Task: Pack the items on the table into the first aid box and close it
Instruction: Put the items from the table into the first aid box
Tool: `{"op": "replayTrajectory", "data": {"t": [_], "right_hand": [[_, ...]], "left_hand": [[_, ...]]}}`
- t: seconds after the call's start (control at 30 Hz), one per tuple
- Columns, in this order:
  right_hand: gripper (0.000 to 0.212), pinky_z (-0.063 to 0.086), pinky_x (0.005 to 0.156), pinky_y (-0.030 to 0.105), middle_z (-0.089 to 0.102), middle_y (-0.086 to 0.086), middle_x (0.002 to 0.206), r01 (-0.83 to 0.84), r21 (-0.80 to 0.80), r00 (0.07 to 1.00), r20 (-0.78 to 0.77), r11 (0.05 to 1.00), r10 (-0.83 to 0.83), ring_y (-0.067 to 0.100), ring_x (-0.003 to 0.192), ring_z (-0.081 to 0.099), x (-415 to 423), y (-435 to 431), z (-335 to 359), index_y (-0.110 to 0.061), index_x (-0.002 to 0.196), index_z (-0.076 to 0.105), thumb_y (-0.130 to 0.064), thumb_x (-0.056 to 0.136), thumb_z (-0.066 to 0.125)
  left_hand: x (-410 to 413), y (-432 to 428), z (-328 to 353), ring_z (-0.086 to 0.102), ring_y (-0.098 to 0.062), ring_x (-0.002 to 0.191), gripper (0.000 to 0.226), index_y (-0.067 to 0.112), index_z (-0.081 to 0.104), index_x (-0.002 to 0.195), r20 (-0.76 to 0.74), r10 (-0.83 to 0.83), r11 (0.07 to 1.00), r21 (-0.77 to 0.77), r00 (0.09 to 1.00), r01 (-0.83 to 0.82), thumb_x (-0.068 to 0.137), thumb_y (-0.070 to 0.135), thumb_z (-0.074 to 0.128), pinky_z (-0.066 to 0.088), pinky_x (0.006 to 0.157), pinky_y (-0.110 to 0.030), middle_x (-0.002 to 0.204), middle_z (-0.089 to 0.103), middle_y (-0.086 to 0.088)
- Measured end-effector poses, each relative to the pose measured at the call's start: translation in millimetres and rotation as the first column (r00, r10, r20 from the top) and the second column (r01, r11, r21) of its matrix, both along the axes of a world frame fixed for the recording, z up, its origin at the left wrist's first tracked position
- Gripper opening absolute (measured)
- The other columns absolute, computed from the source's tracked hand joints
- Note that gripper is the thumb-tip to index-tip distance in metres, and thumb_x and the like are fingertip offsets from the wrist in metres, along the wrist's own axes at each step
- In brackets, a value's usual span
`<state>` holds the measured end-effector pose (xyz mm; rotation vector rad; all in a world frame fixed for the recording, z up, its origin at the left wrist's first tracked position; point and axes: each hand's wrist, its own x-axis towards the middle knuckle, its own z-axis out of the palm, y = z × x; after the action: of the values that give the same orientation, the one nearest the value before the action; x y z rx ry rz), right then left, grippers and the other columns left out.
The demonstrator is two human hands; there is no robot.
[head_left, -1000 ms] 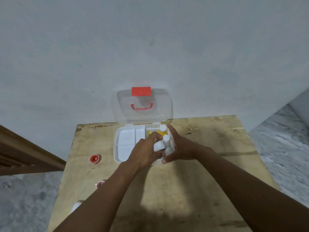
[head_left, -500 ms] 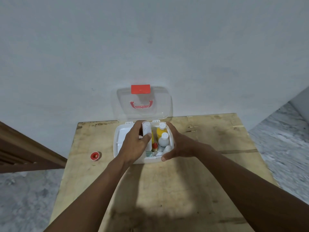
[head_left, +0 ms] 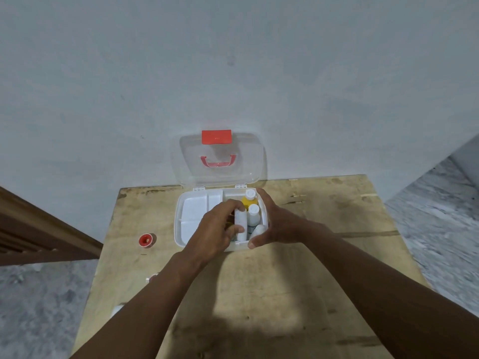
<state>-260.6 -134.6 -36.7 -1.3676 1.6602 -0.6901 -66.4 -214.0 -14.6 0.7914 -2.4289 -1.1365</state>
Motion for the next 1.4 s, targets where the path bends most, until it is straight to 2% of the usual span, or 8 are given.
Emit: {"op": "replayTrajectory", "data": {"t": [0.23, 0.37, 0.53, 0.9, 1.07, 1.17, 1.3, 1.4], "right_hand": [[0.126, 0.051, 0.102, 0.043, 0.042, -0.010, 0.142, 0.010, 0.014, 1.000, -0.005, 1.000, -0.010, 0.013, 0.131, 0.047, -1.3, 1.5, -3.0, -0.039, 0.147, 0.010, -0.037, 0.053, 0.095], [0.134, 0.050, 0.102, 0.044, 0.041, -0.012, 0.144, 0.025, 0.040, 1.000, -0.007, 0.999, -0.025, 0.015, 0.131, 0.047, -1.7, 0.5, -5.7, -0.042, 0.148, 0.004, -0.043, 0.050, 0.095], [0.140, 0.050, 0.102, 0.042, 0.040, -0.012, 0.144, 0.037, 0.069, 0.999, -0.021, 0.997, -0.035, 0.014, 0.130, 0.049, -2.4, 0.6, -7.6, -0.042, 0.149, -0.001, -0.046, 0.048, 0.095], [0.126, 0.052, 0.100, 0.041, 0.043, -0.011, 0.140, 0.048, 0.053, 0.998, -0.039, 0.997, -0.046, 0.013, 0.126, 0.051, -2.0, 1.8, -2.4, -0.047, 0.142, 0.011, -0.039, 0.049, 0.096], [0.128, 0.055, 0.095, 0.045, 0.053, -0.011, 0.131, 0.035, 0.048, 0.998, -0.060, 0.998, -0.032, 0.016, 0.119, 0.058, -2.8, 1.5, -1.0, -0.041, 0.144, 0.012, -0.044, 0.046, 0.095], [0.129, 0.058, 0.088, 0.044, 0.051, -0.007, 0.131, 0.031, 0.062, 0.997, -0.079, 0.998, -0.026, 0.018, 0.117, 0.059, -2.3, 0.4, 1.9, -0.047, 0.142, 0.010, -0.049, 0.043, 0.094], [0.128, 0.061, 0.077, 0.036, 0.044, -0.003, 0.137, 0.033, 0.057, 0.996, -0.087, 0.998, -0.028, 0.019, 0.117, 0.056, -2.5, 1.4, 4.4, -0.050, 0.140, 0.010, -0.047, 0.043, 0.092], [0.119, 0.054, 0.077, 0.018, 0.045, -0.005, 0.133, 0.010, 0.031, 0.997, -0.071, 0.999, -0.007, 0.014, 0.116, 0.055, -4.2, 2.0, 4.0, -0.045, 0.139, 0.012, -0.035, 0.052, 0.093]], "left_hand": [[-13.5, -0.1, -5.1, 0.063, -0.015, 0.077, 0.026, 0.021, 0.060, 0.102, 0.170, -0.133, 0.988, -0.054, 0.976, 0.144, 0.084, 0.004, 0.068, 0.054, 0.073, -0.033, 0.086, 0.066, 0.005], [-16.9, -3.6, -3.3, 0.068, -0.018, 0.085, 0.025, 0.018, 0.065, 0.106, 0.245, -0.182, 0.982, 0.003, 0.952, 0.187, 0.089, 0.000, 0.063, 0.056, 0.079, -0.032, 0.087, 0.065, 0.005], [-21.6, -6.8, 2.7, 0.064, -0.020, 0.079, 0.037, 0.020, 0.052, 0.114, 0.306, -0.203, 0.979, 0.059, 0.930, 0.194, 0.086, -0.005, 0.057, 0.054, 0.077, -0.032, 0.095, 0.068, -0.004], [-16.2, 7.0, 6.5, 0.069, -0.021, 0.084, 0.016, 0.009, 0.071, 0.101, 0.245, 0.063, 0.993, -0.114, 0.967, -0.036, 0.089, 0.003, 0.063, 0.047, 0.072, -0.022, 0.094, 0.075, -0.004], [-5.9, 15.7, 5.0, 0.068, -0.025, 0.084, 0.015, 0.008, 0.072, 0.099, 0.126, 0.214, 0.966, -0.176, 0.969, -0.190, 0.091, 0.004, 0.060, 0.056, 0.077, -0.039, 0.093, 0.074, -0.005], [5.8, 27.9, -0.1, 0.067, -0.022, 0.089, 0.019, 0.008, 0.071, 0.104, 0.004, 0.355, 0.921, -0.172, 0.935, -0.349, 0.090, 0.003, 0.061, 0.056, 0.080, -0.039, 0.101, 0.072, -0.005], [30.5, 50.1, -12.7, 0.066, -0.018, 0.089, 0.023, 0.011, 0.070, 0.110, -0.061, 0.541, 0.819, -0.187, 0.839, -0.542, 0.091, 0.004, 0.060, 0.057, 0.079, -0.037, 0.107, 0.070, -0.002], [49.9, 69.7, -20.3, 0.065, -0.020, 0.095, 0.023, 0.009, 0.068, 0.108, -0.109, 0.587, 0.777, -0.203, 0.802, -0.596, 0.090, 0.000, 0.059, 0.056, 0.080, -0.035, 0.108, 0.068, -0.003]]}}
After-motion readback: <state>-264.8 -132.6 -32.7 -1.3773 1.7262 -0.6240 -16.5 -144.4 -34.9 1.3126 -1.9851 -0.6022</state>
